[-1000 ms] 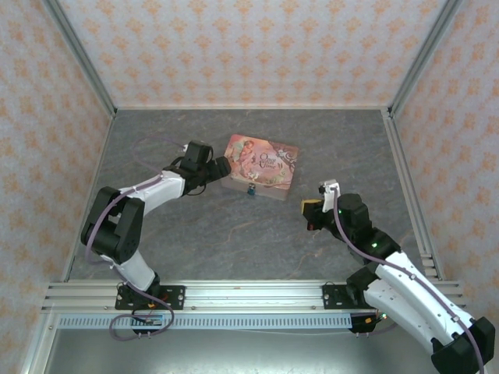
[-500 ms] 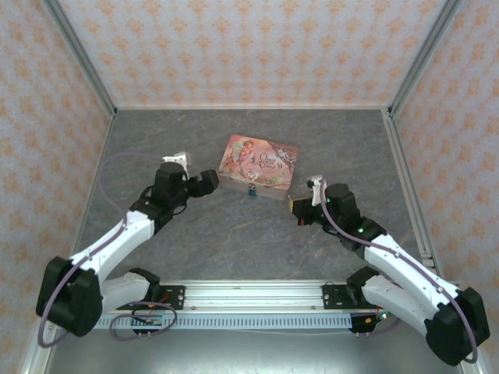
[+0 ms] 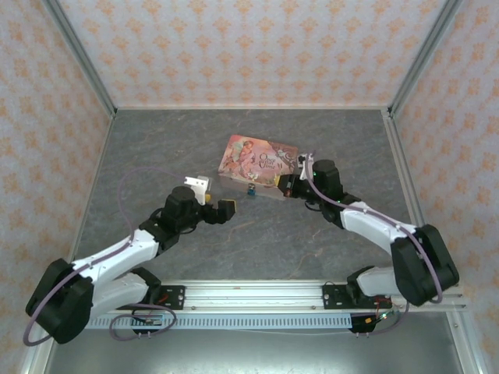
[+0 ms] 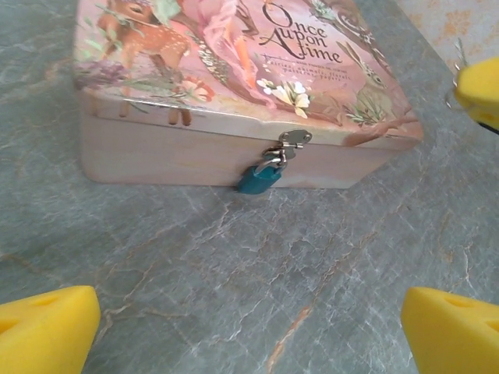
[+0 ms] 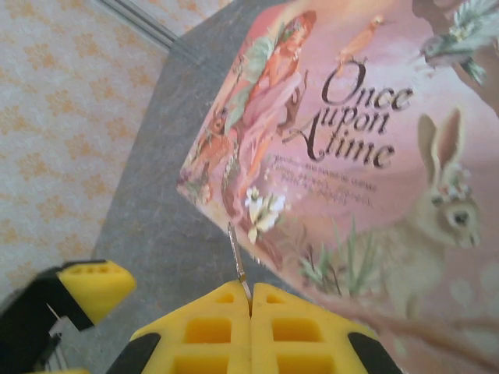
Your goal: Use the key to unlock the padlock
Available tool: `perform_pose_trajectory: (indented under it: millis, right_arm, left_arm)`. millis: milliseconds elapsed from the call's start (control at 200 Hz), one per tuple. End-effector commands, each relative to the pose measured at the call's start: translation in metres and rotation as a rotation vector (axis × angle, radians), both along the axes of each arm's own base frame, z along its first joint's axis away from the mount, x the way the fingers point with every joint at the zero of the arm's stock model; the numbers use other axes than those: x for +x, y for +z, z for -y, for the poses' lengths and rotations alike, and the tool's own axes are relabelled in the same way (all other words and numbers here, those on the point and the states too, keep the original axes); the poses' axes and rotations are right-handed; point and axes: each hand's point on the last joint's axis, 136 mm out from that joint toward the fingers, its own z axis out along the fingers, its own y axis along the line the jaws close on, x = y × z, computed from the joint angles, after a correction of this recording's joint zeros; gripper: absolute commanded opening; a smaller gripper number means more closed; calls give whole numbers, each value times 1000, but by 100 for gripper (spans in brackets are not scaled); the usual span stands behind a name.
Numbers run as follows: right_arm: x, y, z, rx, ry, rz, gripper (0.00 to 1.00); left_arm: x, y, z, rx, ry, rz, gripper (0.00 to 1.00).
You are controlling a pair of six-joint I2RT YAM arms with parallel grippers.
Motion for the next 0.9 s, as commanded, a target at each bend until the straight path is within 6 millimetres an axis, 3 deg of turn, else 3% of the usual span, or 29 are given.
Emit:
perform_pose_trajectory:
  millis: [0,160,375,776,896]
  right_arm:
    - [27,31,-10,108,2,92,0]
    - [50,13,-7,99,-33,28,0]
    - [63,-11,-2,28,-65,-8,0]
    - [45,-66,4,-25,-67,-163,0]
    - [36,-72,4,-8,-61,-195,0]
  left_arm:
    - [5,10,19,-54,-81,65,99]
    - [12,-4,26,-32,-99,47,97]
    - [22,-17,40,-36,-138,16,92]
    - [36,-27,54,-52,-167,-2,88]
    - [39,-31,58,-64,-172,-14,86]
